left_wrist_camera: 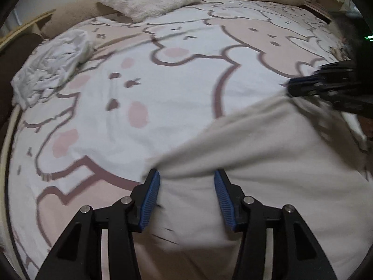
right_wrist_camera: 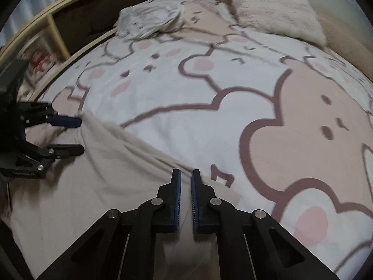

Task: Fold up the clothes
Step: 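Fold the held edge toward the shirt center with the left tool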

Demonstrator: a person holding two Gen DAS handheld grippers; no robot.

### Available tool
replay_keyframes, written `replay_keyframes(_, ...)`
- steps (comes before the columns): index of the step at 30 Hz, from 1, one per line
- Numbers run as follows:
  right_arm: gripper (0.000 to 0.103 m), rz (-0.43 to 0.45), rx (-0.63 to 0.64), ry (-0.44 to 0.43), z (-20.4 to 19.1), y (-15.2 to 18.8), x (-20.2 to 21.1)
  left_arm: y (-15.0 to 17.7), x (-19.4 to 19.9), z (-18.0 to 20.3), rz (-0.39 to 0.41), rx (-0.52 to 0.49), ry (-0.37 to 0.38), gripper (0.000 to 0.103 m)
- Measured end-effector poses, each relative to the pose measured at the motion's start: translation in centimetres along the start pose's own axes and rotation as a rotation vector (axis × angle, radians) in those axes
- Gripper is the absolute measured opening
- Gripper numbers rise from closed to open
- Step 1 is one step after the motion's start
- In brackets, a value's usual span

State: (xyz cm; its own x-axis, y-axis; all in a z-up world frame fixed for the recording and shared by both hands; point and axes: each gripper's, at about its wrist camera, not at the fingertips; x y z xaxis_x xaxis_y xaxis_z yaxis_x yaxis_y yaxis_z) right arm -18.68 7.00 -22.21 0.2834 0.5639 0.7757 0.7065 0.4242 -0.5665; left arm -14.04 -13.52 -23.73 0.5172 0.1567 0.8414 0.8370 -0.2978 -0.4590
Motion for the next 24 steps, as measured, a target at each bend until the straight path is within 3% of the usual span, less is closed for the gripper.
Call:
replay_keyframes(2,0.007,0.016,-0.018,-0.049,-0.8,-0.5,0.4,-0.1,-0.6,-1.2,-0.003,0.026,-0.045,0.073)
replay_keyframes(3,0.007,0.011,-0.024,-0.094,-1.3,-0.7,0.4,-0.1,-0.9,-1.9,-0.005,0.052,-0.057,0.079)
replay_keyframes(5,0.007,-0.018,0.002,-0.144,-2.5,-0.6,-0.6,-0.2,-1.4,-3.4,-0.012,0.111,-0.07,0.079)
replay_keyframes(8,0.007,-0.064,0.057,-0.026,-2.8,-0.4,-3.1,-0.6,-0.5,-4.7,0.01,0.179,-0.101,0.077)
replay_keyframes(12,0.007,-0.001,-0.082,-0.042,-0.4,-0.6,-1.9,-0.3,2.5,-6.2,0.042,0.236,-0.1,0.074)
replay_keyframes(14,0.007,0.043,-0.074,-0.037,-1.3,-0.6,0.3,0.3,4.5,-6.2,0.062,0.246,-0.08,0.074)
replay_keyframes(17,0.007,0.053,-0.014,-0.081,-4.5,0.4,3.3,1.2,6.6,-4.1,0.079,0.198,-0.045,0.074)
replay_keyframes(20,0.007,0.044,-0.024,-0.119,-7.5,3.3,4.7,1.8,6.5,-0.7,0.068,0.077,-0.079,0.074)
replay_keyframes(24,0.007,0.017,-0.092,-0.166,-10.5,8.7,5.0,1.4,3.3,1.1,0.012,0.026,-0.157,0.074)
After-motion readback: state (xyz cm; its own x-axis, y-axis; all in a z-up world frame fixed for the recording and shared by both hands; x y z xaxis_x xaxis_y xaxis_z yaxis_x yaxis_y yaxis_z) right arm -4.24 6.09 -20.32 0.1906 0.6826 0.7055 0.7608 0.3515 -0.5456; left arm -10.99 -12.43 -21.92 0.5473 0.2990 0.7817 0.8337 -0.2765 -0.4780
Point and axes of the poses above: each gripper's, at about its wrist camera, not at the fingertips, and x roughly against the way its jaws point, z to its right, y to its underside, and after that the axes turned 10 degrees about -y, right-handed
